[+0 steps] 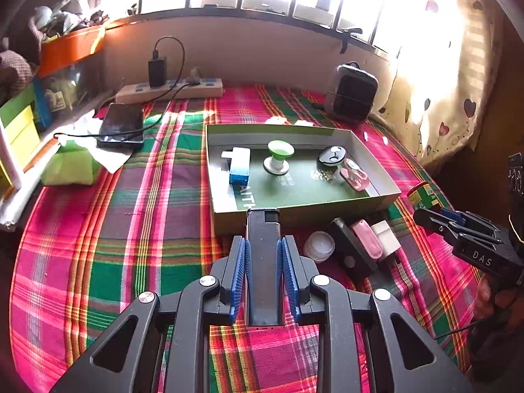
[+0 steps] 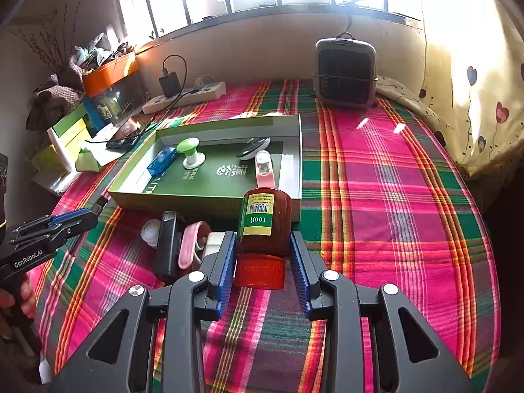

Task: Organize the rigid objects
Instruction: 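Grasp the brown red-capped bottle with the right tool while the left tool holds the lighter, then carry the lighter and brown bottle into the green tray and open both tools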

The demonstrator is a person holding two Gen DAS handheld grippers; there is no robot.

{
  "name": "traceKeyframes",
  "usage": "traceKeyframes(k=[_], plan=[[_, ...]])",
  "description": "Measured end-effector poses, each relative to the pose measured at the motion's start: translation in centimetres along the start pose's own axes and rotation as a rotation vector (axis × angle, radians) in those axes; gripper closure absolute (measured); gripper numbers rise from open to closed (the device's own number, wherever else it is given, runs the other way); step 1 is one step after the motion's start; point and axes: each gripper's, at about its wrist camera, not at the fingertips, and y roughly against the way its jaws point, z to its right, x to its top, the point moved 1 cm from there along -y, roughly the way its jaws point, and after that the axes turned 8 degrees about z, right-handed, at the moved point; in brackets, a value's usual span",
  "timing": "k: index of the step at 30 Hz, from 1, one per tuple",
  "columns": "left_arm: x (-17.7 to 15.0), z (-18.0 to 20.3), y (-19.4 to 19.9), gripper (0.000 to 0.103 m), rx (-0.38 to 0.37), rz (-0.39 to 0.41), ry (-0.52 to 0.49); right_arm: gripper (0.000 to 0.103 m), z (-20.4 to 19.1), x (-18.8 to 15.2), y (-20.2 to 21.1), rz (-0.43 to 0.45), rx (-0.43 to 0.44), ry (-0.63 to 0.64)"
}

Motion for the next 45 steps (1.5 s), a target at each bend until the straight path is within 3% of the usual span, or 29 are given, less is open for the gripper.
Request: traceKeyframes(k=[12,23,45], plan=[[3.3,0.5,-1.8,0.081,-0.037,0.017,-0.007,0.069,-1.0,2.7,-1.4,0.006,0.048,0.012],[4.7,0.6,-5.7,0.081,-0.056,-0.025,0.016,0.069,-2.3,5.0,-4.7,-0.016,0.078,0.026],[4.8,0.4,-10.9,0.081,-0.047,-0.096,0.019,0.069,-3.8,5.3,-12.2,-0.136,0.102,0.059]])
